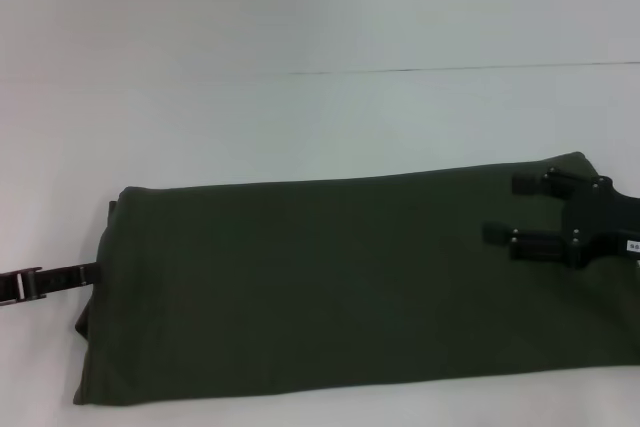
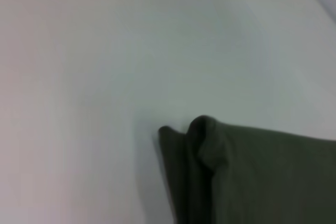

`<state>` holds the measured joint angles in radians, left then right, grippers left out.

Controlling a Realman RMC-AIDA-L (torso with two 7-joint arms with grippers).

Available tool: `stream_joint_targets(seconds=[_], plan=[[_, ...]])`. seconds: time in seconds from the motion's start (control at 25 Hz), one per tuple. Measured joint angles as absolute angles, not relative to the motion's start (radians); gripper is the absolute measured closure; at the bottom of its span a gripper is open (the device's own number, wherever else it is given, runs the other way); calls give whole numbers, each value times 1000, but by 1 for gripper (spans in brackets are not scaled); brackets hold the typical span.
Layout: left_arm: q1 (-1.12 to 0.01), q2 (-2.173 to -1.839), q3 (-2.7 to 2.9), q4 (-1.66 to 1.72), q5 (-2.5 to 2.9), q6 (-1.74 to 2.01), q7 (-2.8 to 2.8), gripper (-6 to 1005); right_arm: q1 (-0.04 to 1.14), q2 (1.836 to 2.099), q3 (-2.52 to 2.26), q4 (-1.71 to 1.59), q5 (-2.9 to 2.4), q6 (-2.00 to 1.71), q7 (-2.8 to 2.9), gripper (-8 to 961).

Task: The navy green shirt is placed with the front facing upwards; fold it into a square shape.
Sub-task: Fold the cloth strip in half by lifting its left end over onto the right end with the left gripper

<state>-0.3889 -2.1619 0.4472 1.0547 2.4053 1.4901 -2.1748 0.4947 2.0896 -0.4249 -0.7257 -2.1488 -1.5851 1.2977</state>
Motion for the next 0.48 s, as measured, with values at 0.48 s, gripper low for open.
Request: stream_joint_targets(seconds=[0.48], plan=[[-387,-2163,485,1071,2460,1484,-2254,237,496,2089,-419,-656,-2146,-1564,1272,43]])
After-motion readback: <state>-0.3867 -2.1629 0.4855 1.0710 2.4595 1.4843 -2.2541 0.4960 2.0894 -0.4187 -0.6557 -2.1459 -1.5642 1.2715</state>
